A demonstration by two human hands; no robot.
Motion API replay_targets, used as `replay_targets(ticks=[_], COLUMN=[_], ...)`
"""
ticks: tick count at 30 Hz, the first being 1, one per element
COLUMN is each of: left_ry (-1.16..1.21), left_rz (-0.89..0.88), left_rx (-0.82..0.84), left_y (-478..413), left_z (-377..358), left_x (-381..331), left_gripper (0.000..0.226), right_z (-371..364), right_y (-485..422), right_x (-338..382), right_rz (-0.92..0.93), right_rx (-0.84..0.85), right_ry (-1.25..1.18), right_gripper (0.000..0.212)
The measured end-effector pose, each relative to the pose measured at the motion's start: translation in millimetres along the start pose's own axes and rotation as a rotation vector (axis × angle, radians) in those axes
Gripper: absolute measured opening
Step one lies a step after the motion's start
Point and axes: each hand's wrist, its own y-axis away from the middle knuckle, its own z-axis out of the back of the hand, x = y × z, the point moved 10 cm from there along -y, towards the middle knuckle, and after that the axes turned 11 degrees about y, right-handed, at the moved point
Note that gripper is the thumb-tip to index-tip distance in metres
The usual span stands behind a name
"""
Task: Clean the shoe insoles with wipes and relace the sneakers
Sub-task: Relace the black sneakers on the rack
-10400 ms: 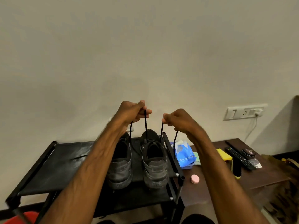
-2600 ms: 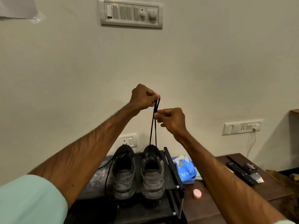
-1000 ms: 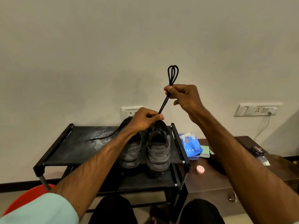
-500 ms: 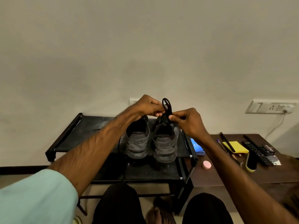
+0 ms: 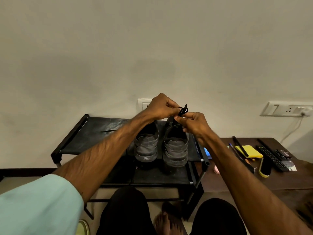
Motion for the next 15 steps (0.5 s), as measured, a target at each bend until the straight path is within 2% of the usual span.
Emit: replay_targets(ticks=[3, 7, 9, 13, 15], left_ry=[-0.043, -0.015, 0.014, 0.145, 0.045], left_rz=[-0.041, -0.006, 0.02, 0.181, 0.192], left_rx=[0.024, 0.122, 0.105, 0.072, 0.101], left_y=[6, 18, 24, 34, 37], left_z=[-1, -7, -7, -11, -14], left_x=[-2, 2, 3, 14, 16], left_gripper=[0.018, 0.022, 0.021, 0.05, 0.055], right_z=[-2, 8, 10, 6, 2], right_y=[3, 7, 7, 7, 9], right_x=[2, 14, 20, 22, 21], right_rz=[0.033, 0.175, 0.244, 0.372, 0.418], right_rx=[0.042, 0.095, 0.116, 0.139, 0.129], right_ry=[0.045, 0.149, 0.256, 0.537, 0.652], right_gripper=[0.013, 0.017, 0.018, 0.008, 0.006])
